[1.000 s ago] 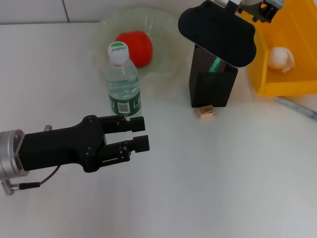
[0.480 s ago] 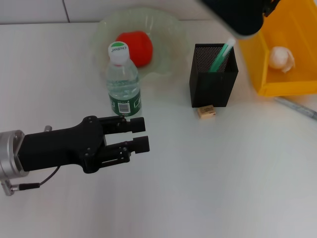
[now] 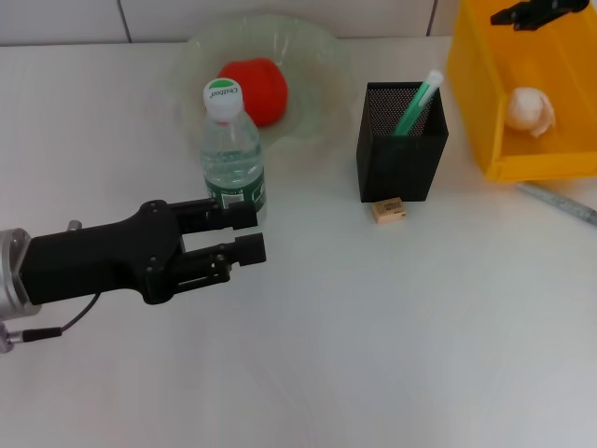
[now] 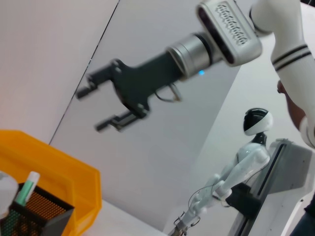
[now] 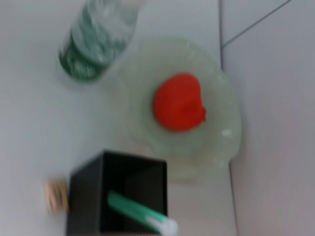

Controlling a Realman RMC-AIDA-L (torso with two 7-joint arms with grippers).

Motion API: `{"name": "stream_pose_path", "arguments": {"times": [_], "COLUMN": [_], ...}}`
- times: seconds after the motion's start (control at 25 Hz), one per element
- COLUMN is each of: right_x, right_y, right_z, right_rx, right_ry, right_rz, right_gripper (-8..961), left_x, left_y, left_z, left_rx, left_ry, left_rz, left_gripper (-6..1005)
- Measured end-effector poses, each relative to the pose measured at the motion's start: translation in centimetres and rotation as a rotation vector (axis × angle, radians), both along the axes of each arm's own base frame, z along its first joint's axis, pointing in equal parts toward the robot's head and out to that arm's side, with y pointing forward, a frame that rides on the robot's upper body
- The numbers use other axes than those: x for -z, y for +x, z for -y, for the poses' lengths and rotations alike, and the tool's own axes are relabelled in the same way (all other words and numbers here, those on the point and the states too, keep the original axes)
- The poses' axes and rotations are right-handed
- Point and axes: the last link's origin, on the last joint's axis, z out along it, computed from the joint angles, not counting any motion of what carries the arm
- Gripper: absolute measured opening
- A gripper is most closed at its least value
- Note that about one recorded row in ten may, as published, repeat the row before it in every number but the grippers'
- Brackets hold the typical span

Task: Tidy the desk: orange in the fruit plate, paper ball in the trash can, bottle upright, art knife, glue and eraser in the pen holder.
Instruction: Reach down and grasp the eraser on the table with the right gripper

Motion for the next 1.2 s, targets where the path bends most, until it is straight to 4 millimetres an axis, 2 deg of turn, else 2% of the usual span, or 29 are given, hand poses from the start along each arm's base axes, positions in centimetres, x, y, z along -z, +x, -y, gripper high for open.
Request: {"name": "stream_pose_path", "arguments": {"times": [0.08,0.12,0.24,0.28,0.32,0.36,0.4,0.48,0.52,0.56,0.64,0.72,1.0,1.2], "right_x": [-0.8,-1.5,-1.9,-1.9,-1.7,-1.5,-1.5,-0.9,0.2,0.2,1.3,2.5,4.8,6.4], "right_y": [2.0,4.1,7.1,7.1,9.3,10.6,10.6,13.1,15.8,15.8,18.3,21.1,23.8,25.3], "right_z": [1.2,2.6,4.9,4.9,6.9,7.9,7.9,9.8,11.8,11.8,13.6,15.7,18.4,19.7], "right_rx": [0.071,0.144,0.254,0.254,0.327,0.367,0.367,0.446,0.532,0.532,0.588,0.639,0.708,0.703], "right_ry": [0.0,0.004,-0.007,-0.007,-0.033,-0.05,-0.05,-0.079,-0.098,-0.098,-0.098,-0.071,-0.039,0.028], "right_rz": [-0.151,-0.297,-0.475,-0.475,-0.597,-0.654,-0.654,-0.76,-0.86,-0.86,-0.943,-1.039,-1.133,-1.153], "right_gripper": [629,629,628,628,628,628,628,627,627,627,627,626,625,625], "left_x": [-0.2,-0.5,-0.7,-0.7,-0.8,-0.7,-0.7,-0.5,-0.3,-0.1,0.1,1.3,2.5,4.2], "left_y": [-0.1,-0.3,-0.5,-0.5,-0.7,-0.8,-0.8,-1.1,-1.2,-1.3,-1.4,-1.3,-0.8,0.4], "left_z": [-0.1,-0.2,-0.2,-0.2,-0.2,-0.1,-0.1,0.0,0.1,0.1,0.0,-0.7,-1.4,-3.2], "left_rx": [0.001,-0.001,-0.013,-0.013,-0.022,-0.024,-0.024,-0.024,-0.025,-0.027,-0.032,-0.055,-0.046,-0.081], "left_ry": [0.002,0.001,-0.015,-0.015,-0.028,-0.033,-0.033,-0.048,-0.056,-0.063,-0.067,-0.09,-0.105,-0.096], "left_rz": [-0.009,-0.018,-0.027,-0.027,-0.04,-0.045,-0.045,-0.073,-0.091,-0.103,-0.116,-0.18,-0.226,-0.274], "left_gripper": [534,534,534,534,534,534,534,534,534,535,535,535,535,536]}}
